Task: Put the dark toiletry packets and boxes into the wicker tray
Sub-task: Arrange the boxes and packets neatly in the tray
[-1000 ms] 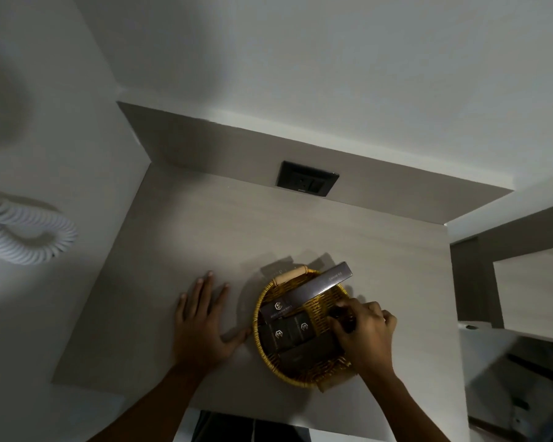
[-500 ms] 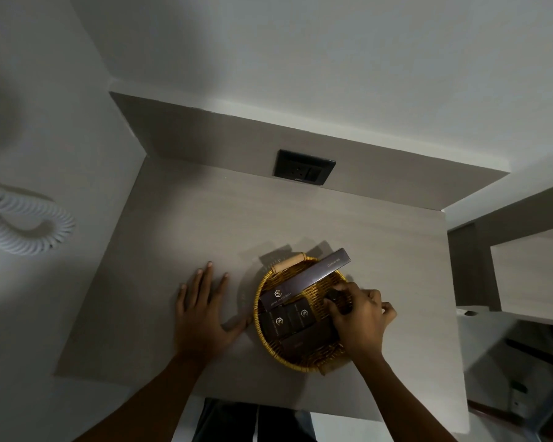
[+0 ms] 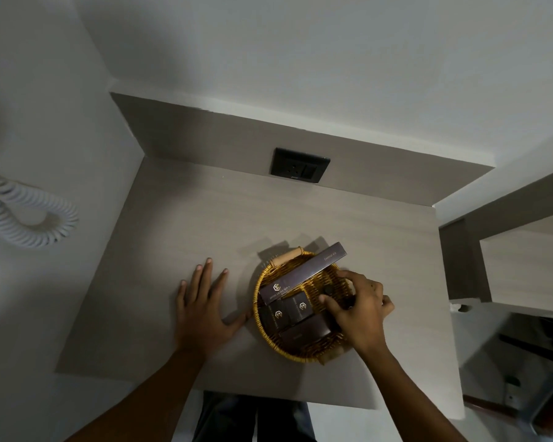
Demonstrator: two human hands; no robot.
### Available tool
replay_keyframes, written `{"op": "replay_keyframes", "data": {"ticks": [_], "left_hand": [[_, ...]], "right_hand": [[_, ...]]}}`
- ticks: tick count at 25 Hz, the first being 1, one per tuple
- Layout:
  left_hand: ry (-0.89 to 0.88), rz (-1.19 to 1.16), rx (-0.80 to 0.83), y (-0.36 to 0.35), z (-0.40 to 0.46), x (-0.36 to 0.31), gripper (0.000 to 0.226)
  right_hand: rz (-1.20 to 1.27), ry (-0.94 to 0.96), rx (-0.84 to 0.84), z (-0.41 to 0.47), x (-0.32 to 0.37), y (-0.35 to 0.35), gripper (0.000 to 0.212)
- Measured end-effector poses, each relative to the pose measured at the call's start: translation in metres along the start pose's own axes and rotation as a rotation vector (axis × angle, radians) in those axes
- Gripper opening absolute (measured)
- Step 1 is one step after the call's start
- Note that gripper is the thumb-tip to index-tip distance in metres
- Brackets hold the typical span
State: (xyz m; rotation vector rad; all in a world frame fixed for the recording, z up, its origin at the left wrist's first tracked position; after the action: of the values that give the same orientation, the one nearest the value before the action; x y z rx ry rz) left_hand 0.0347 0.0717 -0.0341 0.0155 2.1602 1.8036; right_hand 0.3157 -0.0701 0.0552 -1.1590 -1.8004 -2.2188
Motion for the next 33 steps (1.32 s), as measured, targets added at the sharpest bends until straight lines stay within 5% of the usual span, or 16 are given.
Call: {"op": "replay_keyframes", "data": {"ticks": [3,7,11,18,25,33], "left_hand": [[-0.009,-0.024,0.023,0.006,-0.001,-0.004,0.098],[0.043,-0.195,0.108,0.026,-0.003,-0.009,0.100],[0.045,-0.336,0.220,0.058,0.021,-0.060,0.093],[-0.051,-0.149,0.206,0.076,0.042,-0.130,0.030],[0.007,-0.042,0.132,0.087,0.037,-0.115,0.024],[0.202,-0.173,0.116,0.094,0.003,-0.078,0.023]], "right_hand": [[0.104,-0.015,-0.150,-0.028,0.004,0.025,0.049],[0.350,-0.439,-0.361,-0.114,-0.016,0.028,0.052],[0.618,-0.729,-0.259,-0.160,-0.008,-0.010,0.037],[0.654,-0.677,-0.287,-0.139,-0.002,-0.016,0.015],[0.596,-0.644,-0.279,-0.117,-0.025,-0.002,0.009],[0.410,-0.446,-0.129,-0.053,-0.032,0.024,0.009]]}}
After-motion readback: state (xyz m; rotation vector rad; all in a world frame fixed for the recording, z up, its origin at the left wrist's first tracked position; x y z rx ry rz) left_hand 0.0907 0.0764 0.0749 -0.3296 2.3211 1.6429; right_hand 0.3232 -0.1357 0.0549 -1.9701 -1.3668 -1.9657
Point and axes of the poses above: each hand's wrist, its own z-axis towards the middle knuckle, its own y-axis out of the back of the hand, x = y × z, the point moved 8 cm from there along z, towards the middle knuckle, and after that the axes turned 15 degrees about y, right-handed, at the moved point
